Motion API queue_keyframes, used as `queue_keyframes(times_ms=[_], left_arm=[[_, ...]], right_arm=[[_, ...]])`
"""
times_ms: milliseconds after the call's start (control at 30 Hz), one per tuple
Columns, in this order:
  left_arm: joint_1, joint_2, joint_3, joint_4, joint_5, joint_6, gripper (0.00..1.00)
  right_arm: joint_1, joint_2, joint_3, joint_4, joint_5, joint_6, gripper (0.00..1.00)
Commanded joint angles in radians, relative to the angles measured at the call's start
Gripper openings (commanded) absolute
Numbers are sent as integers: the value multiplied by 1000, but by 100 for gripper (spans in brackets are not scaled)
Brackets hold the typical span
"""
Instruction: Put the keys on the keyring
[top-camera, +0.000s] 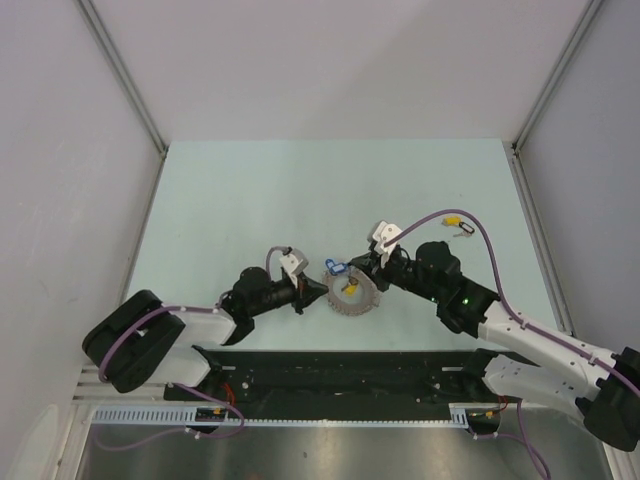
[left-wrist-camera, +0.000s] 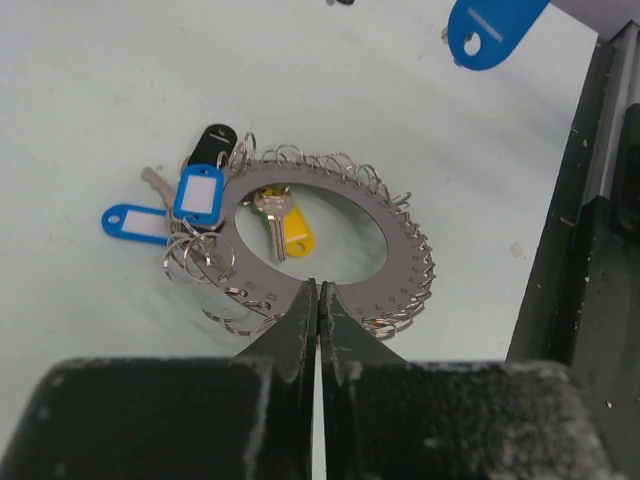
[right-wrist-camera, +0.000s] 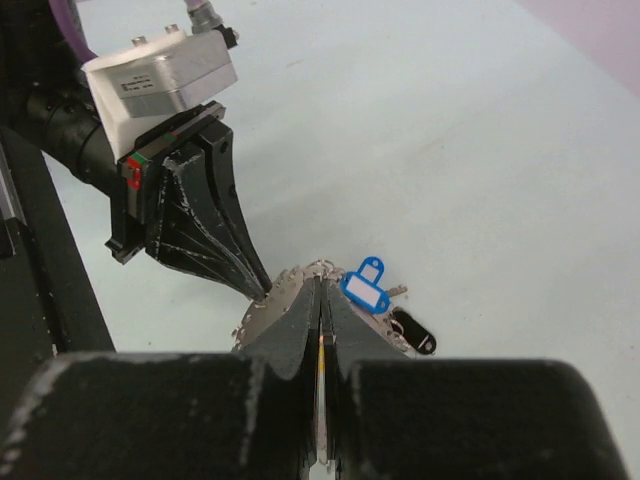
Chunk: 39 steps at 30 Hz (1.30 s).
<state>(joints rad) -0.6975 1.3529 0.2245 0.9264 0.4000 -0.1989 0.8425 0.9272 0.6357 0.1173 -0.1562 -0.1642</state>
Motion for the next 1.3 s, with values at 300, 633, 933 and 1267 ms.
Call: queue_keyframes(times_ms=[300,633,933,1267], left_arm=[[-121,-40,-67,-73,-259,-57,0],[-174,-2,6,-294,-288,-27,0],[-192,5,91,-488,-306,-33,6],[-200,-43,136,-601,-323,-59,16]], right_arm=[[17,76,10,-38,-39,91,0],[15,32,-22,-53,3,74,0],[13,2,-36,-62,17,72,0],[13,10,-37,-59,1,72,0]])
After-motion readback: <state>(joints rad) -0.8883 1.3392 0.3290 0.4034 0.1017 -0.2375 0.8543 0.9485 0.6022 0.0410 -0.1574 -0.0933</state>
